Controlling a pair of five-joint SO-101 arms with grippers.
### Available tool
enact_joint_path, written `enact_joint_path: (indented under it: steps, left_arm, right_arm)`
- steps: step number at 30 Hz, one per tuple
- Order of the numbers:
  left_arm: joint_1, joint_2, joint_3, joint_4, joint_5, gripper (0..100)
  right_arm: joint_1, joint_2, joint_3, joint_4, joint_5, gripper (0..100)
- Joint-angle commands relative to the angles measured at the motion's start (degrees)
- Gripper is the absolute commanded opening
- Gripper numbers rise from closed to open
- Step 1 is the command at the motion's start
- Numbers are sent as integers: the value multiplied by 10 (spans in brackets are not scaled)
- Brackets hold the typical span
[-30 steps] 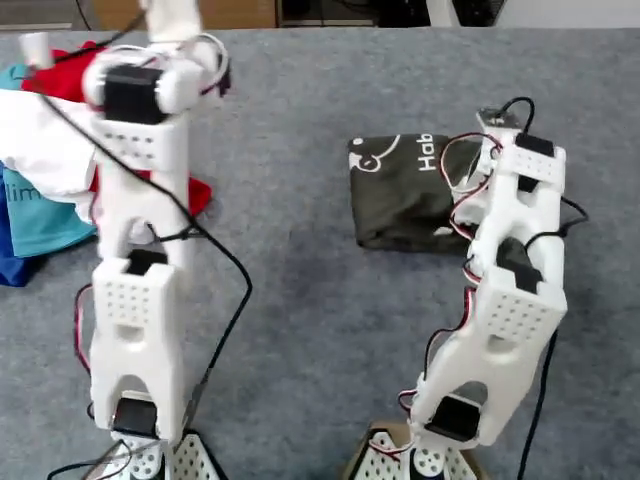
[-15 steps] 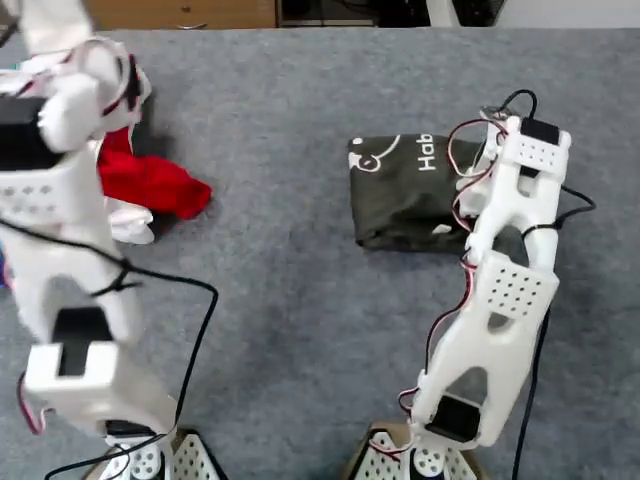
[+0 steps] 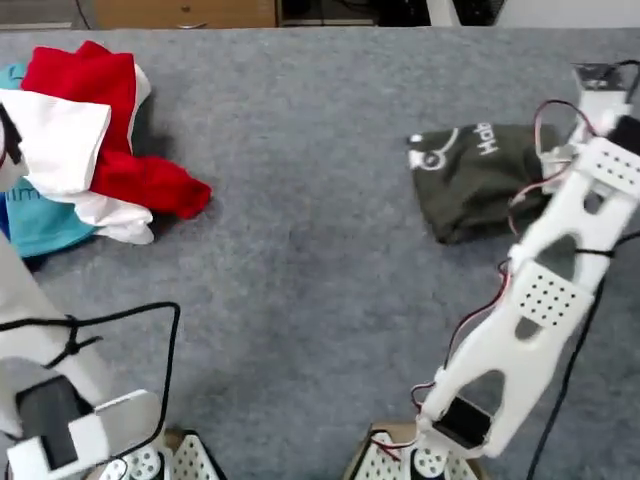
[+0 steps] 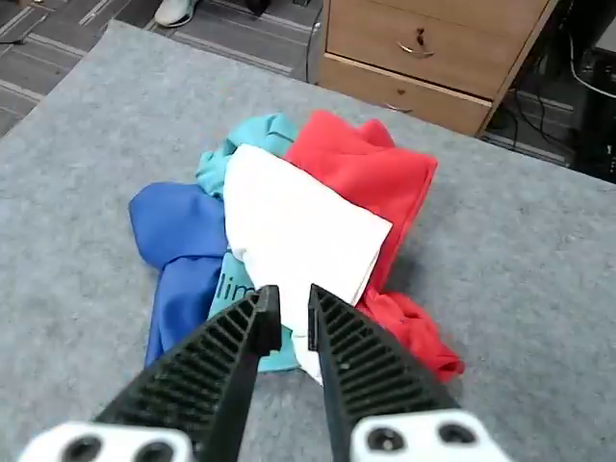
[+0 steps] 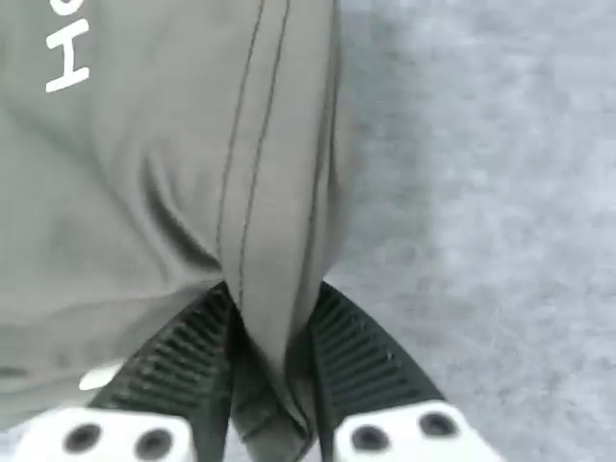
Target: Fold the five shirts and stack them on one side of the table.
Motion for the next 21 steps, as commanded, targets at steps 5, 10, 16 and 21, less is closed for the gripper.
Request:
enact_joint_path:
  steps: [5, 10, 16, 21]
  left_arm:
    - [-5, -44, 24, 6, -5, 67]
    - [-9, -44, 24, 6, -5, 70]
    - [-14, -43, 79, 6, 26, 170]
    - [-54, -30, 167, -11, 65, 195]
  right_arm:
    - [37, 69, -80, -21, 40, 2]
    - [36, 106, -133, -9, 78, 14]
    - [58, 83, -196, 25, 55, 269]
    - [65, -10, -194, 49, 56, 269]
